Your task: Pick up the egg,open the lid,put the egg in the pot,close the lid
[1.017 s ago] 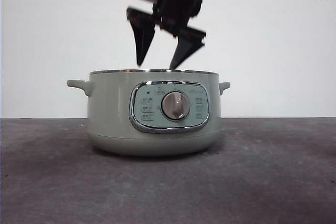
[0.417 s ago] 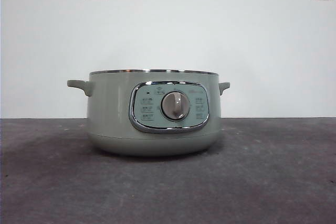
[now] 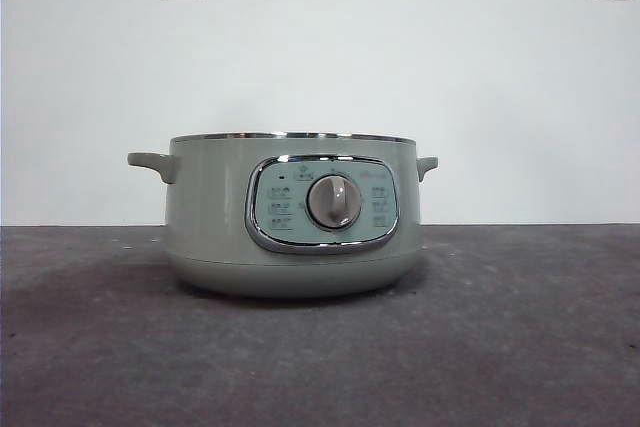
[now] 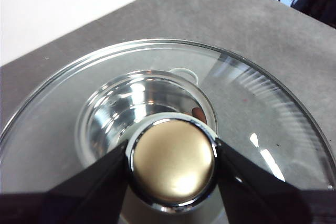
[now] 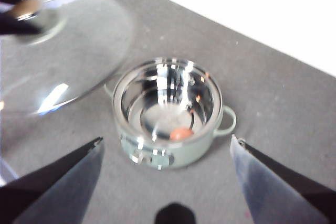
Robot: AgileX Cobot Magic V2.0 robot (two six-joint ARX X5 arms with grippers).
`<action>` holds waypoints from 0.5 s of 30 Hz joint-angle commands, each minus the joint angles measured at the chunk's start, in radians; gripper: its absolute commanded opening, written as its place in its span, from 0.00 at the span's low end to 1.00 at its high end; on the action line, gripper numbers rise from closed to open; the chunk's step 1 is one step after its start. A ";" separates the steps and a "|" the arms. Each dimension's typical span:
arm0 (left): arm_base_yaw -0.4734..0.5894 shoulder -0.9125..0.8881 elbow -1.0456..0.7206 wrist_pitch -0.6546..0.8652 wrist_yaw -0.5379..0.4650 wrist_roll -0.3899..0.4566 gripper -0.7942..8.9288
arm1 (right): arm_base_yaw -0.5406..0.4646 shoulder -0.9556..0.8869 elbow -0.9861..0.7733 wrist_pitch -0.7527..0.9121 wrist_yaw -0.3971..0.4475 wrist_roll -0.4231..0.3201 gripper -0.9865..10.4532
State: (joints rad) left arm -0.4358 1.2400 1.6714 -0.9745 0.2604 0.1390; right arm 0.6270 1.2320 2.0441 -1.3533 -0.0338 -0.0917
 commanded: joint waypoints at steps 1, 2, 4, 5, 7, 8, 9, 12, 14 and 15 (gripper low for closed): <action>-0.032 0.047 0.006 0.092 0.008 0.015 0.07 | 0.000 -0.090 -0.123 -0.023 0.000 0.028 0.44; -0.044 0.071 0.007 0.111 0.006 0.015 0.07 | 0.000 -0.126 -0.168 -0.023 0.002 0.037 0.44; -0.061 0.113 0.006 0.146 0.000 0.016 0.07 | 0.000 -0.184 -0.246 -0.023 0.005 0.048 0.44; -0.068 0.142 0.006 0.169 0.000 0.016 0.07 | 0.000 -0.224 -0.296 -0.023 0.014 0.063 0.44; -0.073 0.186 0.007 0.203 0.000 0.016 0.07 | 0.000 -0.285 -0.370 -0.023 0.032 0.077 0.44; -0.074 0.215 0.007 0.222 0.000 0.016 0.07 | 0.000 -0.319 -0.418 -0.021 0.045 0.093 0.44; -0.074 0.236 0.006 0.234 -0.001 0.016 0.07 | 0.000 -0.347 -0.451 -0.021 0.051 0.104 0.44; -0.074 0.305 0.006 0.272 -0.019 0.016 0.07 | 0.000 -0.443 -0.550 -0.021 0.062 0.148 0.44; -0.075 0.349 0.006 0.296 -0.036 0.029 0.07 | 0.000 -0.499 -0.603 -0.021 0.080 0.174 0.44; -0.075 0.370 0.006 0.310 -0.042 0.035 0.07 | 0.000 -0.526 -0.628 -0.022 0.092 0.185 0.44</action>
State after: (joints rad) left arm -0.5098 1.6241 1.6714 -0.7082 0.2096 0.1547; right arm 0.6270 0.7082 1.4227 -1.3537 0.0570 0.0597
